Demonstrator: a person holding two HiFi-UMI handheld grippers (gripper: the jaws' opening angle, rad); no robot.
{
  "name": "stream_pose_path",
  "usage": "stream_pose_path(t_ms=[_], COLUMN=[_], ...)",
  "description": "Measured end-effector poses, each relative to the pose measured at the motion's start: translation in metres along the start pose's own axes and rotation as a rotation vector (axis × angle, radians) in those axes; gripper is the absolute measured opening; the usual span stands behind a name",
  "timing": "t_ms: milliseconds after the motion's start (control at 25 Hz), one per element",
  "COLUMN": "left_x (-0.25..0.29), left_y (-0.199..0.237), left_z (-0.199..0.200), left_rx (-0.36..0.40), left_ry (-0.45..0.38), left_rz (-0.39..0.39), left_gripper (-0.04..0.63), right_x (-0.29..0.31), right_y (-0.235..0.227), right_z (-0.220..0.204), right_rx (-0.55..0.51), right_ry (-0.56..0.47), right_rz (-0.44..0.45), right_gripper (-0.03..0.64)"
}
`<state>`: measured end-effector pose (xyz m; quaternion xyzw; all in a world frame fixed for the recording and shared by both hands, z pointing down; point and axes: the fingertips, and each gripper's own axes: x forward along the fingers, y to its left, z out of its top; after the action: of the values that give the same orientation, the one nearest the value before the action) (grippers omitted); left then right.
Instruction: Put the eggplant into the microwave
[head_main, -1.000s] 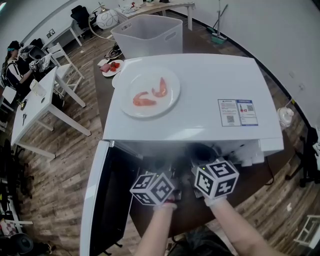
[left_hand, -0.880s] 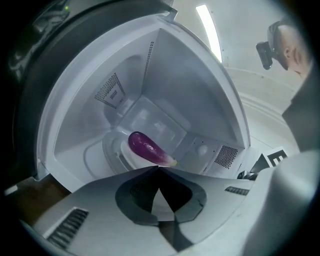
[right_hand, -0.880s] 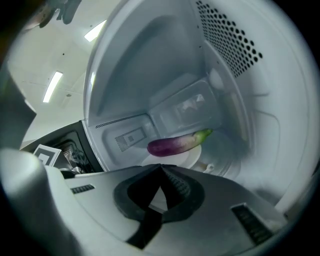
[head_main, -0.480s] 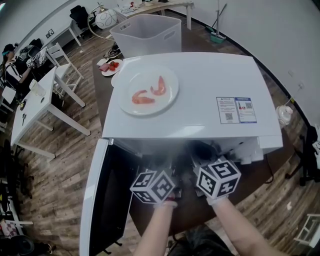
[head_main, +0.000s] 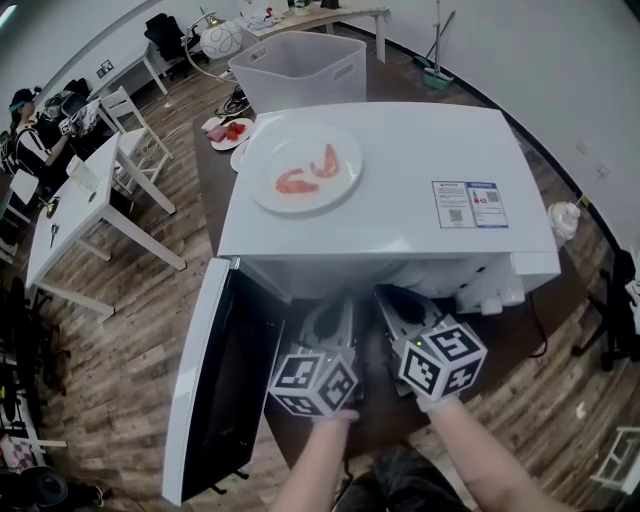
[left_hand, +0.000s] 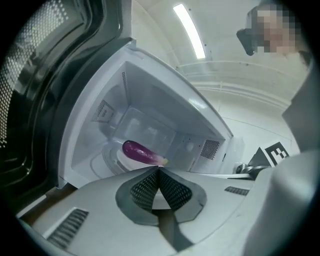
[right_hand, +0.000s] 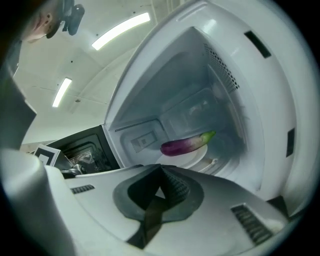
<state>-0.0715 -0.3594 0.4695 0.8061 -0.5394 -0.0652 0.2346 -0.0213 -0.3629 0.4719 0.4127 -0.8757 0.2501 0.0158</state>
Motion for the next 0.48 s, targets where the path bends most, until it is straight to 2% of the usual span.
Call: stream_pose_path(t_ms=[480], left_x=[-0.059], left_y=[-0.032], left_z=[-0.001], left_rx=[0.07], left_ry=[-0.006], left_rz=[-0.015], left_gripper=[0.005], right_x=[-0.045], right_y=[0.048], right_z=[-0.009], right_rx=[-0.053], right_ry=[0.0], right_rz=[0.027], right_gripper=[0.001])
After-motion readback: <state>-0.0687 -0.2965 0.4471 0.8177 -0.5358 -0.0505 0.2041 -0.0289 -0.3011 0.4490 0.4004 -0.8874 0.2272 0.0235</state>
